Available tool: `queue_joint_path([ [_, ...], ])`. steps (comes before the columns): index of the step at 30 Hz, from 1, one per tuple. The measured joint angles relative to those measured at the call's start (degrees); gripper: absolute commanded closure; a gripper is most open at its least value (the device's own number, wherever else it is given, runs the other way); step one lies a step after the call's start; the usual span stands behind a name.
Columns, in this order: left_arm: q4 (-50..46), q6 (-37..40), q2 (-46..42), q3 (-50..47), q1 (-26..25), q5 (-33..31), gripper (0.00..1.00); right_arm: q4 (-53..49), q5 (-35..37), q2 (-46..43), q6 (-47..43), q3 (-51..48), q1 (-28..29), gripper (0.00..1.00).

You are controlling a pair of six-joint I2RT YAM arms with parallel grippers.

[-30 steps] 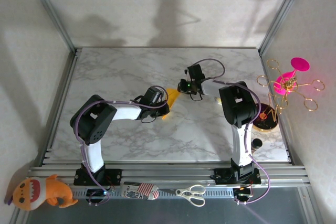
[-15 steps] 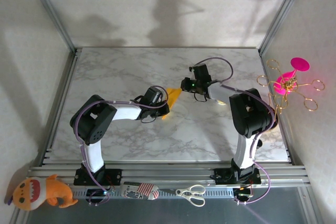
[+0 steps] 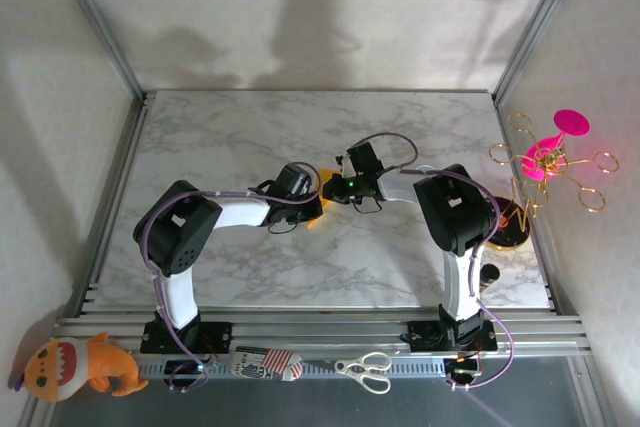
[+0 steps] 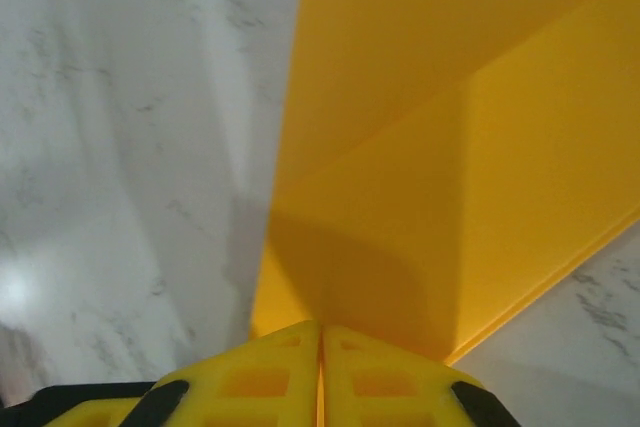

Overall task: Fold a paper plane with a square sheet of paper (pick it up from the middle)
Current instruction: Fold the wing for the fifth time at the center of the table.

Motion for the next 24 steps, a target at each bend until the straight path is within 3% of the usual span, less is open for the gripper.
queue_joint_path([
  [10, -4.1, 3.7, -0.8, 1.7, 0.0, 2.1, 0.85, -4.7, 0.9, 1.3, -0.1, 3.5, 0.1, 0.9],
  [24, -4.8, 5.6, -0.7, 0.9, 0.0, 5.7, 0.97, -7.3, 2.2, 2.4, -0.3, 6.1, 0.5, 0.91],
])
